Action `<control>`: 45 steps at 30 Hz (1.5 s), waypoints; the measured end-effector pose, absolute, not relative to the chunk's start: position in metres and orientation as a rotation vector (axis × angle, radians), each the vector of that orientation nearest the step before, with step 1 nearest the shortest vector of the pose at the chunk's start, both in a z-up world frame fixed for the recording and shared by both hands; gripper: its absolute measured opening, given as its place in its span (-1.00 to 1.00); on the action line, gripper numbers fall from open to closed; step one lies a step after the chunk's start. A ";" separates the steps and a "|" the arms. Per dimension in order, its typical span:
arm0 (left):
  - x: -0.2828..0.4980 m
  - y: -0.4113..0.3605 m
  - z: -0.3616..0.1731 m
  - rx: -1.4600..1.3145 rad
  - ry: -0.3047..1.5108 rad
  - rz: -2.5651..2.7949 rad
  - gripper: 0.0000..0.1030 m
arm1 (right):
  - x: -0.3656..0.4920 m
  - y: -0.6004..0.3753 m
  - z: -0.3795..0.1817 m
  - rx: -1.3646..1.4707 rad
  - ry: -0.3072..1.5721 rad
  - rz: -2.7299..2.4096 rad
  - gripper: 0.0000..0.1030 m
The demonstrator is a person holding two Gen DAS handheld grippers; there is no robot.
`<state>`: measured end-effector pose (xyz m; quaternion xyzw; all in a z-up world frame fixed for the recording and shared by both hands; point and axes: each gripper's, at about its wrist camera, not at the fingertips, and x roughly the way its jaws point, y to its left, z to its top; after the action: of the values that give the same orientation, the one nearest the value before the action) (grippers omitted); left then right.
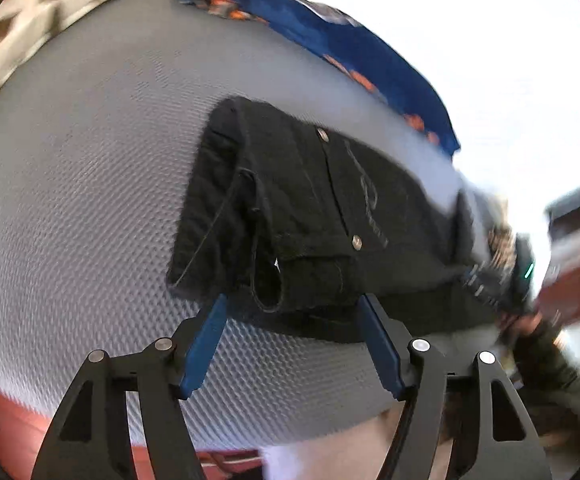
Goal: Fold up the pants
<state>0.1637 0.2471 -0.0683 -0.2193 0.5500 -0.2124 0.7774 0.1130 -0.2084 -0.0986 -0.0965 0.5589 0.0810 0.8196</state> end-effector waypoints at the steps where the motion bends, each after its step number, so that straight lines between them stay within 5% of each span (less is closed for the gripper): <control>1: 0.160 0.255 -0.068 -0.553 1.187 -0.448 0.32 | 0.112 -0.208 -0.100 -0.211 1.186 0.174 -0.87; 16: 0.165 0.235 -0.105 -0.973 1.223 -0.207 0.18 | 0.107 -0.215 -0.107 -0.167 1.153 0.195 -0.84; 20: 0.180 0.229 -0.110 -0.960 1.229 -0.166 -0.37 | 0.106 -0.216 -0.108 -0.161 1.147 0.195 -0.84; 23: 0.199 0.216 -0.100 -0.905 1.235 -0.187 -0.56 | 0.105 -0.217 -0.106 -0.157 1.148 0.189 -0.84; 33: 0.244 0.213 -0.026 -0.561 1.061 -0.439 -0.56 | 0.078 -0.189 -0.086 -0.135 1.134 0.185 -0.84; 45: 0.222 0.248 -0.110 -0.518 1.275 -0.374 -0.56 | 0.067 -0.168 -0.107 -0.132 1.198 0.197 -0.83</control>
<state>0.2217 0.2480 -0.1100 -0.2376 0.5846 -0.1718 0.7565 0.0667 -0.1685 -0.1075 -0.0619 0.5625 0.0925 0.8193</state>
